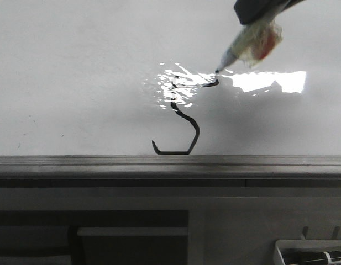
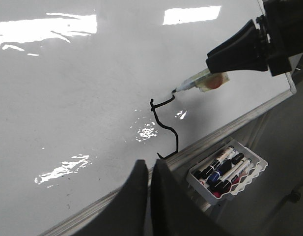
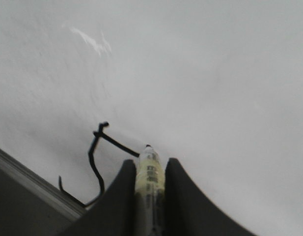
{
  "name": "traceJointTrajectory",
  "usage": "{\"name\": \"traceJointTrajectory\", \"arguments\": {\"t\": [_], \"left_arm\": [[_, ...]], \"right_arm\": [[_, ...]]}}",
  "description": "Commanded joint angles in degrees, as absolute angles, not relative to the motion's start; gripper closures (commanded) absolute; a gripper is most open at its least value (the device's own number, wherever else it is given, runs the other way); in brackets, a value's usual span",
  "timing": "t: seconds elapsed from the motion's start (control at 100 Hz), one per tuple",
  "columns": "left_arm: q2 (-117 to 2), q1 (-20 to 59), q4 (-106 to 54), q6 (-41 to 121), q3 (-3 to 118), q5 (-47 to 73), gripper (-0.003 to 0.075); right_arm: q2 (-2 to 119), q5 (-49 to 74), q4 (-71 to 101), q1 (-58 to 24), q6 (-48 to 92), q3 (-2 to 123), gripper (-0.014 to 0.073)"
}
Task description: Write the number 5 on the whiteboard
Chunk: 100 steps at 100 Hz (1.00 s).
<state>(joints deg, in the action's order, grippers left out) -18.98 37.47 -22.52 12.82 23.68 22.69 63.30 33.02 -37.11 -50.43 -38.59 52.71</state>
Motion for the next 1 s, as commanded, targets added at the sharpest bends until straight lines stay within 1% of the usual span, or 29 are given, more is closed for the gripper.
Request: {"name": "traceJointTrajectory", "arguments": {"t": [0.0,0.04,0.08,0.11,0.15,0.16,0.18,0.19,0.23,0.26,0.3,0.39,0.44,0.6,0.68,0.81,0.99], "left_arm": [[-19.4,37.3,-24.7,12.3,25.9,17.8,0.0732],[-19.7,37.3,-24.8,12.3,26.9,18.2,0.0707],[-20.2,37.3,-24.7,13.0,28.2,19.0,0.0651],[-20.9,37.3,-24.5,14.3,29.2,20.0,0.0599],[-22.0,37.3,-24.5,16.1,31.0,21.3,0.0505],[-22.5,37.3,-24.5,17.0,31.3,21.9,0.0470],[-23.4,37.3,-24.5,18.3,32.2,22.7,0.0437],[-23.7,37.3,-24.5,18.8,32.5,22.9,0.0404],[-25.8,37.3,-24.5,22.0,34.4,24.9,0.0320],[-27.4,37.3,-24.5,24.3,35.6,26.3,0.0281],[-30.1,37.3,-24.5,28.0,37.5,28.9,0.0250],[-36.3,37.3,-25.1,36.7,41.5,35.0,0.0253],[-39.6,37.3,-26.3,40.3,43.3,37.3,0.0271],[-47.9,37.3,-32.2,49.1,46.7,40.6,0.0303],[-50.5,37.3,-36.1,53.5,47.6,41.5,0.0303],[-53.5,37.3,-41.4,60.1,48.2,41.6,0.0303],[-55.6,37.3,-46.3,65.1,48.2,45.1,0.0303]], "right_arm": [[58.4,24.3,-40.3,-53.4,-37.4,54.5,0.0639],[57.4,23.1,-40.3,-54.7,-37.1,54.5,0.0640],[56.6,23.0,-40.6,-55.9,-37.0,54.5,0.0640],[56.2,23.4,-40.6,-56.6,-36.4,54.5,0.0640],[56.0,24.0,-40.6,-57.6,-35.0,54.4,0.0640],[56.0,24.0,-40.6,-57.9,-34.4,54.4,0.0640],[56.0,24.3,-40.6,-58.2,-33.5,54.4,0.0640],[56.0,24.2,-40.6,-58.5,-33.1,54.3,0.0641],[56.3,24.0,-40.4,-59.2,-31.4,54.0,0.0648],[56.6,23.8,-40.0,-59.7,-30.7,53.9,0.0648],[57.2,23.8,-38.9,-60.3,-29.5,53.7,0.0651],[58.7,23.8,-34.9,-61.3,-25.6,53.7,0.0662],[59.5,24.0,-32.5,-61.8,-22.6,53.7,0.0662],[60.3,27.5,-25.3,-61.9,-14.5,53.7,0.0662],[60.4,29.5,-23.0,-61.9,-11.2,53.4,0.0662],[60.4,29.5,-16.9,-61.9,-4.0,52.8,0.0662],[60.4,26.9,-10.9,-61.9,1.8,52.8,0.0662]]}}
